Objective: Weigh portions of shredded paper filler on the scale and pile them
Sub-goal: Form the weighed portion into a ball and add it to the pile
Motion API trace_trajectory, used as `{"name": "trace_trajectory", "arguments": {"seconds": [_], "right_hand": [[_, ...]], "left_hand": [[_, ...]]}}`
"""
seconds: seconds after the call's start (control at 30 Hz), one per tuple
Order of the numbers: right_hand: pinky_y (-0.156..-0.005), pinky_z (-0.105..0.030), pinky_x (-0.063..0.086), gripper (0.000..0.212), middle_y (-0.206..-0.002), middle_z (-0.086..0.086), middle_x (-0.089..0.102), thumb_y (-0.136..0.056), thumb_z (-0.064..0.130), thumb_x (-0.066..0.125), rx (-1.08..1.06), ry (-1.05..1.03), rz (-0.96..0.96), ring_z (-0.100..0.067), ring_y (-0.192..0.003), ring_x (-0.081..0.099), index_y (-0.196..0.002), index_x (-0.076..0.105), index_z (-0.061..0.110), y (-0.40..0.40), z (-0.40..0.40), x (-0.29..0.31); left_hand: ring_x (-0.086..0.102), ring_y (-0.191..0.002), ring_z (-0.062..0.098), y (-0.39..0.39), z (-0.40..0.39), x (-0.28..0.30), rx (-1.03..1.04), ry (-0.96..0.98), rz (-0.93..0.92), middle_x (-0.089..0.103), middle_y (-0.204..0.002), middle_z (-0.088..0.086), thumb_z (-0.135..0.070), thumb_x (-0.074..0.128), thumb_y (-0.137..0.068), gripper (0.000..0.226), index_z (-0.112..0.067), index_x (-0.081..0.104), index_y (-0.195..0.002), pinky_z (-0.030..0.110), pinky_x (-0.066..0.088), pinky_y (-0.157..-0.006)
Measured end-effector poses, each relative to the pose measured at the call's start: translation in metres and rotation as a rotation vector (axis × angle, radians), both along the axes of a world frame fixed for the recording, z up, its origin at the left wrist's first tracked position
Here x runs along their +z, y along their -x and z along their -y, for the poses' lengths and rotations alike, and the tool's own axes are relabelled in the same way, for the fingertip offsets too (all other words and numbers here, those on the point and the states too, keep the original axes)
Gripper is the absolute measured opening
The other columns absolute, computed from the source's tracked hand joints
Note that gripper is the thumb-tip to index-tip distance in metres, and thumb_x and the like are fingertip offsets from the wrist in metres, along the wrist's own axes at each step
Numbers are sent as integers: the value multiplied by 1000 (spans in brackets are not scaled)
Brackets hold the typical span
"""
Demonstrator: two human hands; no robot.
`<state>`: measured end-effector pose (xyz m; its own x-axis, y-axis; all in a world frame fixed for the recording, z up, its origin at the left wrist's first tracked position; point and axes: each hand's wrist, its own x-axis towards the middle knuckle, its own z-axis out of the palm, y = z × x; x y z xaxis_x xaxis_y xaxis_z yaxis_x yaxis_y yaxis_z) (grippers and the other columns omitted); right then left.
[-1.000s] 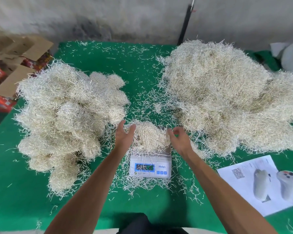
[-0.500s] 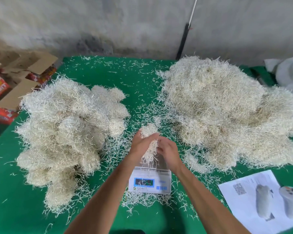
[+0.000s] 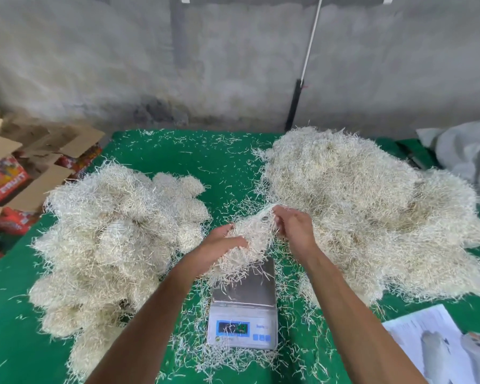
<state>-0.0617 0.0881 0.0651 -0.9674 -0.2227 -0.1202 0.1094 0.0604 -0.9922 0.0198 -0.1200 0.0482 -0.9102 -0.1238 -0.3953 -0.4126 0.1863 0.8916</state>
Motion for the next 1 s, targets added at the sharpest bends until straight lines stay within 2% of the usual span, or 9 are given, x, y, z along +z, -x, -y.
{"name": "trace_trajectory", "arguments": {"seconds": [0.23, 0.4, 0.47, 0.6, 0.7, 0.77, 0.83, 0.93, 1.0], "right_hand": [[-43, -20, 32, 33, -54, 2, 44, -102, 14, 55, -306, 135, 72, -16, -50, 34, -69, 49, 9, 9, -6, 12], [-54, -21, 45, 34, -71, -6, 56, -106, 22, 50, -75, -28, -45, -16, -60, 48, -89, 60, -5, -3, -2, 20], [-54, -21, 45, 28, -73, -5, 57, -107, 16, 48, -284, 125, 31, -14, -62, 50, -90, 60, -3, 16, -26, 36], [-92, -38, 53, 16, -89, -3, 53, -105, 15, 48, -402, 652, 239, -15, -86, 56, -89, 50, 13, 43, -65, 46], [-77, -26, 56, 18, -108, -12, 59, -103, 14, 47, -271, 791, 365, -17, -83, 58, -119, 50, 8, 45, -68, 35], [-51, -21, 48, 18, -87, -8, 63, -105, 19, 45, -247, 632, 356, -15, -64, 53, -118, 52, 8, 44, -64, 25], [-44, -23, 35, 26, -74, -1, 56, -107, 33, 42, -118, 109, 145, -14, -57, 44, -105, 56, 12, 35, -59, 11], [-69, -28, 53, 72, -102, 9, 59, -92, 81, 47, 271, -505, -140, -12, -84, 64, -131, 53, 21, 12, -52, -11], [-89, -37, 52, 88, -112, 15, 57, -79, 92, 49, 502, -802, -248, -10, -88, 63, -142, 52, 30, 2, -51, -23]], "left_hand": [[32, -119, 7, -21, 12, -6, -14, 83, -22, 25, -160, -7, -61, 76, -61, 100, -43, 32, -149, 37, 36, -94], [34, -125, 16, -23, 11, -5, 80, 2, -13, 25, -159, -5, -56, 74, -56, 107, -39, 28, -151, 48, 36, -102], [36, -121, 16, -28, 20, -9, 136, 3, -11, 28, -157, -3, -54, 74, -57, 105, -36, 29, -150, 45, 36, -99], [33, -133, 21, -41, 40, -22, 259, 3, -42, 23, -160, 5, -56, 71, -61, 109, -18, 27, -153, 46, 30, -107], [32, -139, 30, -38, 36, -23, 341, -64, 0, 25, -159, 7, -60, 73, -63, 115, -19, 19, -155, 54, 28, -112], [29, -143, 31, -32, 28, -26, 418, -162, -14, 25, -158, 6, -59, 74, -70, 105, -20, 24, -154, 57, 25, -114], [27, -145, 30, -33, 17, -18, 460, -242, 1, 30, -156, 4, -52, 75, -74, 94, -20, 32, -151, 57, 22, -116], [33, -142, 29, -30, 9, -12, 420, -224, 12, 38, -144, -1, 1, 67, -81, 70, -42, 49, -134, 56, 33, -116], [59, -117, 33, -21, 2, -3, 424, -207, 5, 58, -129, 11, -7, 65, -81, 40, -33, 63, -111, 56, 50, -100]]}}
